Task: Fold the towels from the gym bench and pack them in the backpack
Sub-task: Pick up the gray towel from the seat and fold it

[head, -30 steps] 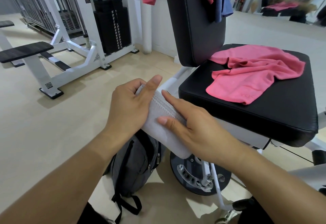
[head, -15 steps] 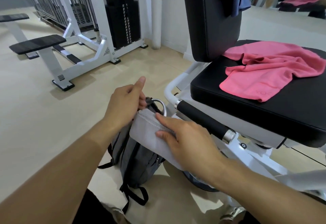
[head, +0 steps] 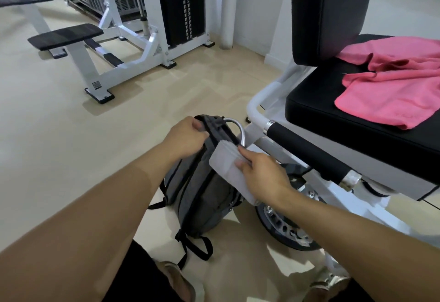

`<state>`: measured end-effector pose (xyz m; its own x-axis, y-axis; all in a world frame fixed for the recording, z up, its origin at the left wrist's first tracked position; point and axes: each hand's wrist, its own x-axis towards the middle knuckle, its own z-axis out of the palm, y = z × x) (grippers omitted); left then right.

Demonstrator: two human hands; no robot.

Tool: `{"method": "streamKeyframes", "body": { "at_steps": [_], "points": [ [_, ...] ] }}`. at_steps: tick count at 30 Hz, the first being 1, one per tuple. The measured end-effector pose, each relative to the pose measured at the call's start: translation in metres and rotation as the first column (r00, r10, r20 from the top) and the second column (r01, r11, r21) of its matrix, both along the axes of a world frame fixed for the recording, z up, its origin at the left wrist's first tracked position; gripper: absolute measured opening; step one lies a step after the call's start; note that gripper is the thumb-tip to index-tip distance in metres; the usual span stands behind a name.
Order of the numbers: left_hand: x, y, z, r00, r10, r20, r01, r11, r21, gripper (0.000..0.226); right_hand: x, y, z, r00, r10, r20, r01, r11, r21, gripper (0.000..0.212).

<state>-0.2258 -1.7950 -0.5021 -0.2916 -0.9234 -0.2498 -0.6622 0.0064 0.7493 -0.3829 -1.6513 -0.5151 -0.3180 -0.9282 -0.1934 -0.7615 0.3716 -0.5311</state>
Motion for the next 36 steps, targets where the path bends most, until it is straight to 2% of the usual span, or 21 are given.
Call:
{"method": "streamKeyframes", "body": {
  "at_steps": [2,5,6,7,10,13,15,19,24,27,32,33,36],
  "points": [
    [-0.002,-0.004,-0.010,1.000,-0.013,0.028,0.013,1.000,0.007,0.016,-0.004,-0.007,-0.002,0.999,-0.015,-0.030,0.014,0.999,-0.039,0.046],
    [-0.005,-0.006,-0.024,0.987,-0.078,0.138,0.074,0.997,0.034,0.033,-0.005,-0.015,-0.010,0.999,0.005,-0.049,-0.006,1.000,-0.029,0.046],
    [-0.006,-0.006,-0.027,0.983,-0.089,0.162,0.083,0.996,0.043,0.026,-0.005,-0.018,-0.013,0.999,0.010,-0.046,-0.011,1.000,-0.026,0.047],
    [-0.006,-0.006,-0.030,0.982,-0.088,0.165,0.081,0.996,0.049,0.014,-0.005,-0.020,-0.015,0.999,0.009,-0.035,-0.010,1.000,-0.022,0.048],
    [-0.007,-0.006,-0.038,0.994,-0.023,0.103,0.012,0.995,0.101,0.018,-0.005,-0.027,-0.022,1.000,0.022,0.018,-0.022,1.000,0.015,0.049],
    [-0.004,-0.006,-0.043,0.993,0.110,0.033,-0.114,0.968,0.225,0.053,0.000,-0.029,-0.029,0.993,0.090,0.075,-0.097,0.991,0.093,0.050],
    [0.001,-0.006,-0.047,0.983,0.179,0.042,-0.183,0.938,0.296,0.065,0.002,-0.030,-0.033,0.982,0.134,0.134,-0.151,0.981,0.122,0.049],
    [0.012,-0.012,-0.053,0.976,0.191,0.105,-0.216,0.911,0.351,0.043,0.001,-0.033,-0.026,0.954,0.215,0.210,-0.237,0.967,0.088,0.039],
    [0.024,-0.018,-0.049,0.989,0.132,0.071,-0.150,0.907,0.394,0.035,-0.012,-0.037,-0.020,0.997,0.067,0.050,-0.065,0.997,-0.039,0.032],
    [0.037,-0.018,-0.049,0.996,0.069,0.064,-0.090,0.905,0.416,0.025,-0.015,-0.034,-0.023,0.997,0.074,0.003,-0.074,0.995,-0.061,0.023],
    [0.050,-0.002,-0.048,0.995,-0.077,0.055,0.047,0.907,0.419,0.015,-0.011,-0.035,-0.022,0.979,0.171,-0.113,-0.182,0.980,-0.087,0.023],
    [0.053,0.001,-0.048,0.992,-0.112,0.056,0.078,0.903,0.422,0.017,-0.010,-0.035,-0.022,0.969,0.200,-0.146,-0.212,0.974,-0.077,0.024],
    [0.057,0.014,-0.047,0.977,-0.208,0.057,0.163,0.885,0.437,0.046,-0.004,-0.031,-0.024,0.903,0.330,-0.276,-0.338,0.941,0.021,0.027]
  ]
}}
